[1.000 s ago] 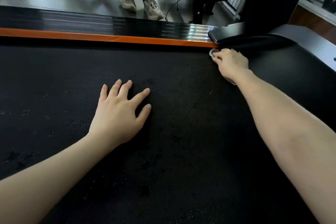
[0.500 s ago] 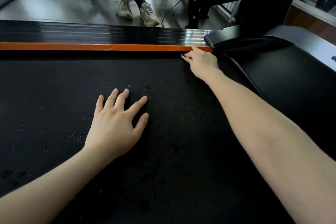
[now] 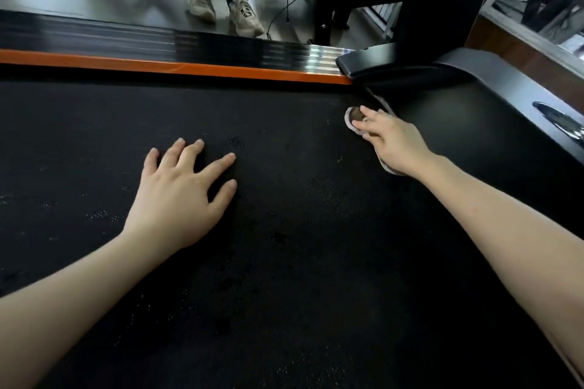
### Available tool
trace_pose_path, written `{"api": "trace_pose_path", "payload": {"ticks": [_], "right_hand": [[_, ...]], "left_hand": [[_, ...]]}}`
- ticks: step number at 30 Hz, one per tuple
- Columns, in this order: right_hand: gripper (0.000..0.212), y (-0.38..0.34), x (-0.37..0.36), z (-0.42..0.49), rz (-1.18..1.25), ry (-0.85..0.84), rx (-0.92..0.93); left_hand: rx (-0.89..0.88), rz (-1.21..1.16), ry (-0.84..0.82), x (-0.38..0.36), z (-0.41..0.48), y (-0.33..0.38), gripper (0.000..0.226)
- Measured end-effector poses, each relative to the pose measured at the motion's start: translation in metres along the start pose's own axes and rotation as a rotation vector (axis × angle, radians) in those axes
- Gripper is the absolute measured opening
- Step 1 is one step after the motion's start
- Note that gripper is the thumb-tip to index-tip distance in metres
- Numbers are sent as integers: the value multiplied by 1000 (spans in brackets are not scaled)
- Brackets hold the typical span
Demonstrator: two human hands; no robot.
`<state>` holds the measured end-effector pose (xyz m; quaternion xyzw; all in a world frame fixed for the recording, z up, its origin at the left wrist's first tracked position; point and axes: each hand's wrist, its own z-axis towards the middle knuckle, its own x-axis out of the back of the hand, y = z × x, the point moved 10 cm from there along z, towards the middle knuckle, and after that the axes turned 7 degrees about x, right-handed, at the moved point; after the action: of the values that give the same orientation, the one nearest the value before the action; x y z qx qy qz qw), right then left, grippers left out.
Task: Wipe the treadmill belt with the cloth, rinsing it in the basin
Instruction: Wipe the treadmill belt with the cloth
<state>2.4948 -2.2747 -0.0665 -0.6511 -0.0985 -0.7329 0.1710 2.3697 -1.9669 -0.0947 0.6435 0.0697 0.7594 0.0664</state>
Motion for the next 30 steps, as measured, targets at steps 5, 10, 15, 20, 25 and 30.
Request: {"api": "trace_pose_path", "payload": {"ticks": [5,10,15,20,25,30], "right_hand": [[34,-18,14,-85,31,38,15],[34,-43,32,-200,50,120,23],[35,-67,42,-280,39,66,50],[27,-54,35,-199,44,176,61],[29,-31,23,-86,-46,177,-145],[26,-133,24,-146,32,187,232]], "left_hand": [[-5,3,-12,1,0,0,70],[-18,-3,-5,0,1,1,56],[-17,-15,2,3,-1,3,57],[-20,-34,22,4,-2,6,51],[-23,-30,25,4,1,4,51],[-22,-39,32,4,1,5,50]]}}
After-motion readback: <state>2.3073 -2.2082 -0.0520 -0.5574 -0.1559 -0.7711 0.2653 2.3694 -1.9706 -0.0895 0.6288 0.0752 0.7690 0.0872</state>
